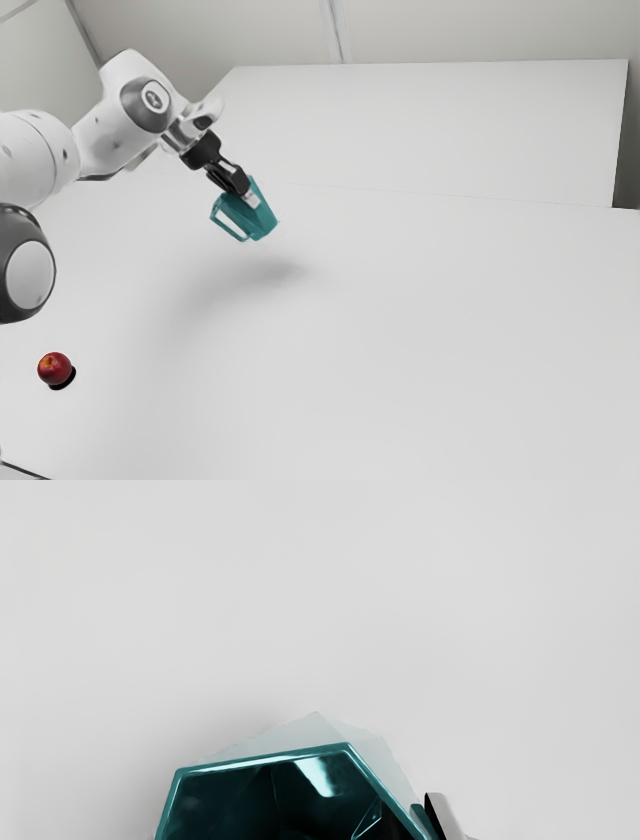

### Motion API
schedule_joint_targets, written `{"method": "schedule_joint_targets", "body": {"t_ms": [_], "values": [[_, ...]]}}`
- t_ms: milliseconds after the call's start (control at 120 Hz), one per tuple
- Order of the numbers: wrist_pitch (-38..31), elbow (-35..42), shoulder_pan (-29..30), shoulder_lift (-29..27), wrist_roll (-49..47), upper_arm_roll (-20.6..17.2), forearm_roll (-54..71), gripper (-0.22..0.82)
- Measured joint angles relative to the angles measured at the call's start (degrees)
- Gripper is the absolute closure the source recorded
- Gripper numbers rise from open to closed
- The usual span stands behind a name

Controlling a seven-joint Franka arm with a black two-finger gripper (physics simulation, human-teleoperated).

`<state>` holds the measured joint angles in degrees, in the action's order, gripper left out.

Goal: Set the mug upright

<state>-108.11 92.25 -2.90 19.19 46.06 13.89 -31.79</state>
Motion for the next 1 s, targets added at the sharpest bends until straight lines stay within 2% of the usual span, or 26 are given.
{"method": "schedule_joint_targets", "body": {"t_ms": [125, 250, 450, 758, 800, 925, 1000], "values": [[-2.8, -0.8, 0.06, 0.85, -4.46, -1.38, 14.79, 0.78], [-5.76, -0.88, 0.08, 3.29, -10.22, -1.89, 22.53, 0.78], [-10.98, -0.16, 0.09, 5.94, -18.7, -2.04, 25.82, 0.78], [-14.21, 2.06, 0.08, 7.44, -28.51, -2.03, 26.23, 0.78], [-14.36, 2.07, 0.04, 7.47, -29.45, -2.03, 26.12, 0.73], [-14.59, 2.64, 0.01, 7.51, -31.77, -2.02, 25.77, 0.44], [-14.67, 2.75, 0.01, 7.46, -32.92, -2.02, 25.67, 0.31]]}}
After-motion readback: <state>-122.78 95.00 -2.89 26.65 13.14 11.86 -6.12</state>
